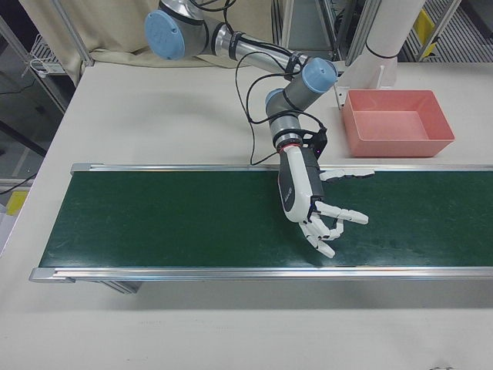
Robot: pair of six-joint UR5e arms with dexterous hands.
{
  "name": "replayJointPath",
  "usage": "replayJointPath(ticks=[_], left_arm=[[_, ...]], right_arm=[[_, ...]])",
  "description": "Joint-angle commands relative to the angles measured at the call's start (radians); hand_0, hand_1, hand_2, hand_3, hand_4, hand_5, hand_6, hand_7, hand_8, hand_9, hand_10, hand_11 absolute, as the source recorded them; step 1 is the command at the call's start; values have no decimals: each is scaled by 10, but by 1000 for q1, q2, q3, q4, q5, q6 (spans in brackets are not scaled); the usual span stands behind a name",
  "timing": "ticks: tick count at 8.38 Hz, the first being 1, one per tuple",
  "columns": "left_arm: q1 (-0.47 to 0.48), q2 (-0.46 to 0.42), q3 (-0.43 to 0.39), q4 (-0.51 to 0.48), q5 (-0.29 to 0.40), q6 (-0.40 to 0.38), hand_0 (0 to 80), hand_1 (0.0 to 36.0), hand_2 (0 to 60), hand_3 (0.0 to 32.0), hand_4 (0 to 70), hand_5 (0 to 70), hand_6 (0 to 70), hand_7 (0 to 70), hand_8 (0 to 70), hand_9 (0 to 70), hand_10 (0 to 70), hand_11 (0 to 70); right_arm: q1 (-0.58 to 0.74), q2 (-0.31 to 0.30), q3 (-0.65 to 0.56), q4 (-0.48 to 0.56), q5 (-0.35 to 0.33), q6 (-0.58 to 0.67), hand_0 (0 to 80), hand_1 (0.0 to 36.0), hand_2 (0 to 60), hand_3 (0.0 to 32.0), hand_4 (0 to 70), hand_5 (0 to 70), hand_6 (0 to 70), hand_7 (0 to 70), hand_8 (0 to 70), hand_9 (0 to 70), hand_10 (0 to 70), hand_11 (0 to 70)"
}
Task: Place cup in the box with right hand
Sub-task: 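Hold the open right hand still as the blue cup approaches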
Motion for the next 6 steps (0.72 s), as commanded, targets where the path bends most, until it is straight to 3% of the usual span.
replayJointPath(ticks=[1,6], left_arm=[[0,0,0,0,1,0,0,0,0,0,0,0,0,0,0,0,0,0],[0,0,0,0,1,0,0,0,0,0,0,0,0,0,0,0,0,0]], right_arm=[[-2,1,1,0,-6,-4,467,101,82,0,405,48,323,700,333,569,141,204],[-5,4,2,0,-6,-4,466,104,77,0,332,52,322,700,332,568,134,196]])
